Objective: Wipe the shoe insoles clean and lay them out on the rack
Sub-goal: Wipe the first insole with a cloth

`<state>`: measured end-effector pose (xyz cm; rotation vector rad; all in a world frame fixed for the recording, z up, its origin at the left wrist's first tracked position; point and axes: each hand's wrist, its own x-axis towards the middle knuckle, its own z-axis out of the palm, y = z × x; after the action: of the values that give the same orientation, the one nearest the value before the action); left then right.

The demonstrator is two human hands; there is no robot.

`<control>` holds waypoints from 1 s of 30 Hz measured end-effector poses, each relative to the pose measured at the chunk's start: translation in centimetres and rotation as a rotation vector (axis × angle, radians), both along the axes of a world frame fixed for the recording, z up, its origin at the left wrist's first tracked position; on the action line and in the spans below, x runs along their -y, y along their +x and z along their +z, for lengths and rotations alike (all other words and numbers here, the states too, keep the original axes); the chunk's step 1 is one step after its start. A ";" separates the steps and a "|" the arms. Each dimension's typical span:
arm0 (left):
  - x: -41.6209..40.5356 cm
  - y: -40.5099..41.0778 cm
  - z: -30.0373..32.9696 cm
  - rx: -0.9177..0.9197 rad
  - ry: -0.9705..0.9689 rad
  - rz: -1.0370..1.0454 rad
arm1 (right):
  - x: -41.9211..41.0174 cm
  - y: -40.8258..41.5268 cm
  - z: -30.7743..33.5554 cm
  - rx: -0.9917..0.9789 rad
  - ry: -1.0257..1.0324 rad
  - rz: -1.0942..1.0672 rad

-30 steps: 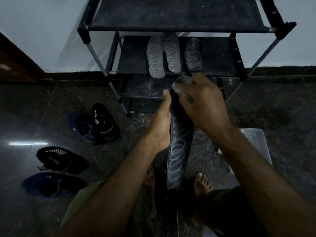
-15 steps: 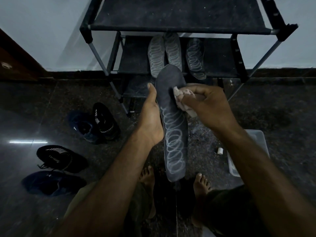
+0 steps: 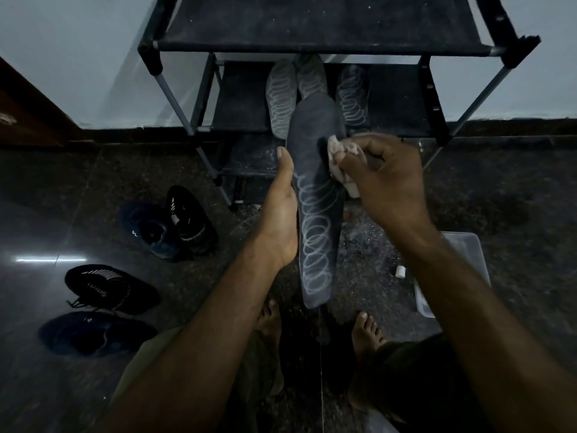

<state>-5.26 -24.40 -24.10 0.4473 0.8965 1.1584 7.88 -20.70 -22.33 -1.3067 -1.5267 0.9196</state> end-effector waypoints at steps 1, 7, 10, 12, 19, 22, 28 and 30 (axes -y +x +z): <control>-0.1 -0.2 0.1 -0.010 -0.001 0.018 | 0.0 0.1 0.0 0.077 0.074 -0.031; -0.2 -0.5 0.2 0.007 0.006 0.039 | 1.4 -0.9 0.6 0.330 0.333 -0.025; 0.0 -0.4 0.2 0.052 -0.003 0.028 | 2.2 -2.3 -0.2 0.432 0.347 0.054; 0.0 -0.7 0.2 0.085 0.005 0.023 | 2.6 -3.0 -0.6 0.477 0.383 0.095; -0.2 -0.4 0.1 0.132 0.006 0.010 | 1.2 -1.3 -0.4 0.554 0.394 -0.042; -0.1 -0.2 -0.1 0.077 0.006 0.003 | 1.1 -1.2 -0.3 0.522 0.348 -0.035; 0.0 -0.9 0.3 0.129 0.019 0.002 | 2.7 -2.7 0.0 0.514 0.402 0.146; -0.1 -0.9 0.2 0.100 0.012 0.006 | 1.9 -1.7 0.0 0.544 0.392 0.062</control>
<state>-6.12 -24.33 -23.88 0.3928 0.8049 1.1822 6.14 -22.58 -22.30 -1.2774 -2.0469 0.2715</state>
